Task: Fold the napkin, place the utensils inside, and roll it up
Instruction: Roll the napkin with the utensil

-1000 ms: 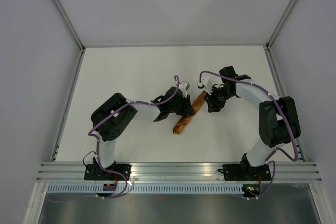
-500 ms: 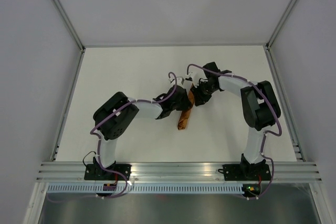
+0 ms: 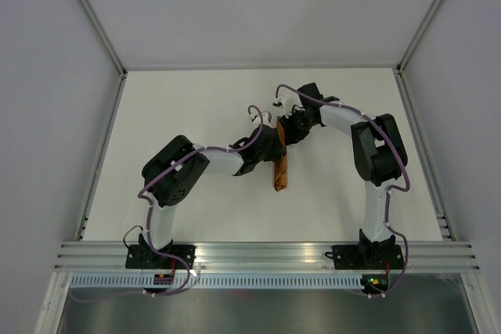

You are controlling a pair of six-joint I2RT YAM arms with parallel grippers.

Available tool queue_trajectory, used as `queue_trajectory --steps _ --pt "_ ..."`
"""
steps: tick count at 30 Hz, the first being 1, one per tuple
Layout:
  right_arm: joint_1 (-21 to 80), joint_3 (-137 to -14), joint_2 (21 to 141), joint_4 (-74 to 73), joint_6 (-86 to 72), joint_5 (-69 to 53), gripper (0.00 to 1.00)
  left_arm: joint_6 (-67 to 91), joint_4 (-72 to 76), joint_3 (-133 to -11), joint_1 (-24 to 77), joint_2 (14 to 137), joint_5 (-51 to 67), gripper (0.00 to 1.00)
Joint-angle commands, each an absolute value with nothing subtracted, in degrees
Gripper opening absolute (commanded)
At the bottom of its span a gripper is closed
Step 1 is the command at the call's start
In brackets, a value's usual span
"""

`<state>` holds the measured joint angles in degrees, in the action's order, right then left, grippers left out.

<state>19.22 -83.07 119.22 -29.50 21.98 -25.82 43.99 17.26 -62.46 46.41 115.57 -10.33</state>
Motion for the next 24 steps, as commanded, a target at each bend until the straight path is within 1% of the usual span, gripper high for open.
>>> queue_trajectory --steps 1,2,5,7,9,11,17,22,24 --pt "19.25 -82.44 123.57 -29.44 21.01 -18.72 0.28 43.86 4.83 -57.05 46.14 118.83 -9.67 0.38" --pt "19.25 -82.53 123.49 -29.53 21.01 -18.63 0.27 43.86 5.53 -56.69 46.06 118.83 -9.23 0.38" --pt "19.25 -82.62 122.96 -29.79 21.01 -18.63 0.28 44.03 6.5 -56.43 45.7 118.74 -7.82 0.32" --pt "19.25 -82.62 122.09 -30.14 21.01 -19.24 0.28 44.12 7.11 -56.25 45.62 118.65 -7.3 0.31" --pt "19.25 -82.53 121.47 -30.58 21.18 -19.95 0.28 43.95 9.3 -55.2 45.35 118.22 -6.25 0.32" --pt "19.16 -82.27 120.41 -31.03 21.18 -20.48 0.29 43.25 12.55 -53.62 45.35 117.86 -5.28 0.37" --pt "19.07 -82.97 120.41 -32.17 21.09 -21.71 0.29 42.63 19.16 -49.75 45.44 116.72 -3.87 0.42" --pt "19.07 -83.67 119.62 -33.57 21.27 -23.02 0.29 42.63 22.94 -47.9 45.44 116.54 -3.08 0.43" --pt "19.16 -83.58 118.75 -34.19 21.97 -23.82 0.29 42.54 23.38 -48.07 45.27 116.8 -2.55 0.41"
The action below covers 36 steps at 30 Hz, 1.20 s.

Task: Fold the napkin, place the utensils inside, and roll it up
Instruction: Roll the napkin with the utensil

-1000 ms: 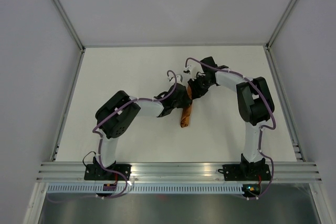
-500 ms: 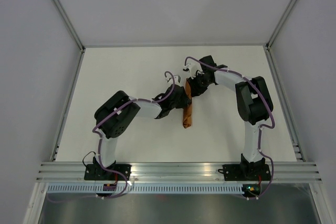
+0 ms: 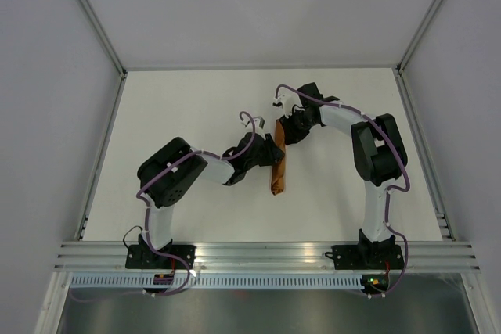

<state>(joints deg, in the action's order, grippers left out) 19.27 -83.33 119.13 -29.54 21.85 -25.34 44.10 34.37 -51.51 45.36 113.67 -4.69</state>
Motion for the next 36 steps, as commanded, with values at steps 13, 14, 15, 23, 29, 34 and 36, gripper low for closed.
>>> queue_trajectory --steps 13,14,15,23,29,34,36 --pt "17.4 -81.65 112.24 -33.58 27.59 -25.75 0.38 41.67 19.26 -50.18 42.19 116.28 9.13 0.03" --pt "17.05 -81.3 111.45 -33.23 28.21 -26.1 0.39 41.31 18.64 -50.62 41.58 116.37 10.62 0.03" --pt "16.88 -80.34 110.75 -33.48 29.43 -26.89 0.39 40.87 17.33 -51.76 41.31 116.45 13.16 0.02" --pt "16.44 -74.36 102.22 -35.76 46.9 -31.72 0.46 34.81 9.24 -53.61 37.97 117.51 25.65 0.02" --pt "16.87 -66.9 96.69 -37.01 61.68 -37.52 0.51 29.37 3.88 -54.31 35.86 118.3 35.06 0.02" --pt "19.15 -57.67 90.89 -30.42 68.02 -36.39 0.58 25.76 0.36 -56.51 34.8 122.07 45.7 0.02" --pt "20.91 -53.28 87.82 -25.27 68.9 -34.99 0.59 23.83 -1.48 -57.48 34.72 122.95 46.75 0.02"
